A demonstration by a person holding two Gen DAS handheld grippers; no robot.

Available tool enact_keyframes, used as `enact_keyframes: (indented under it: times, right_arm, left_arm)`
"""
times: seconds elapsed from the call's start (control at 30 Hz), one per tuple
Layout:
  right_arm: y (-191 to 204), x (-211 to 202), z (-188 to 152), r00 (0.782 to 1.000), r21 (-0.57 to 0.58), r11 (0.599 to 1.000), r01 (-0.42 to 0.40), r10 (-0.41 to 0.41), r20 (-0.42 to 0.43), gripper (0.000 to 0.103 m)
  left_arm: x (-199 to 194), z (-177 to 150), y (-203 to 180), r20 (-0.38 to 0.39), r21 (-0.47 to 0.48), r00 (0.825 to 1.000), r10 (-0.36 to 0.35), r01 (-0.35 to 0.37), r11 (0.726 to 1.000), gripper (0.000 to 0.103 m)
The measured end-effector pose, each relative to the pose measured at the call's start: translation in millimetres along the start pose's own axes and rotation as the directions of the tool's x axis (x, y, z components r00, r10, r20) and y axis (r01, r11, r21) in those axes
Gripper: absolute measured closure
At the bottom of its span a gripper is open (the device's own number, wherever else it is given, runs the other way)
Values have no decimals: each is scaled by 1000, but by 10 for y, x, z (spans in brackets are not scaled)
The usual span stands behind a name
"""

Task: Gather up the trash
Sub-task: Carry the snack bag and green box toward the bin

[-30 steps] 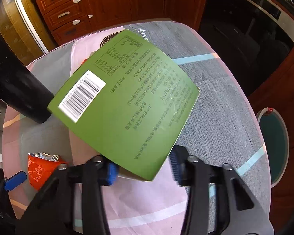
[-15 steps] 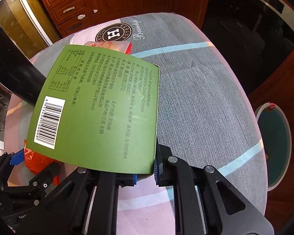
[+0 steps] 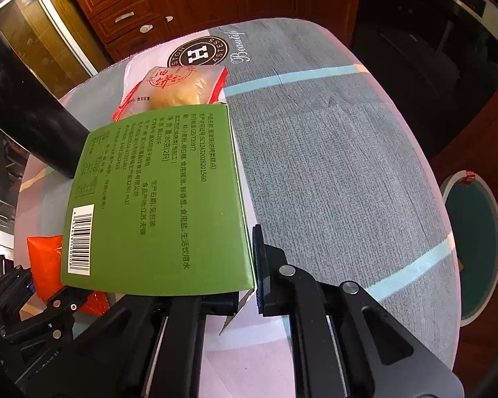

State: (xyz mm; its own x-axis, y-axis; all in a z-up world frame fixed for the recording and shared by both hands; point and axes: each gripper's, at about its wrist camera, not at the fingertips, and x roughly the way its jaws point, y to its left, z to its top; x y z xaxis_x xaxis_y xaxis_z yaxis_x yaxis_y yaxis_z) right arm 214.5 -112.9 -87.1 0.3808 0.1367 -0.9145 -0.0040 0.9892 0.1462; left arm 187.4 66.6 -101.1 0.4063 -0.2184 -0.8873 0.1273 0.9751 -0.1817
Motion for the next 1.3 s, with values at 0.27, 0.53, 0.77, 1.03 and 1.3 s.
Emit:
enact_keyframes:
  times: [0.27,0.53,0.77,1.03,1.3]
  right_arm:
    - [-266,-270,-301,1000,8,1000,-7,7,-2,96]
    - [-522,-502,-611,1000,32,999,-19,19,0,96]
    - [-719,-692,-771,1000,60,998,-22,21,19,96]
    - [-853,-875,-907,998,68,997,-41,38,45,96]
    - [-1016,-1050,-1010,995,66,995,-72,67,69,96]
  left_arm:
    - [-218,-171,-267,16,29,1000,-20,19,999,63]
    - [-372,-403,-575,21,53,999,-46,45,998,63]
    - [-522,-515,-771,44,62,998,-49,46,997,63]
    - [-653,-611,-925,58,82,998,-37,32,996,63]
    - [-750,-684,-1122,68,99,996,-50,43,994,63]
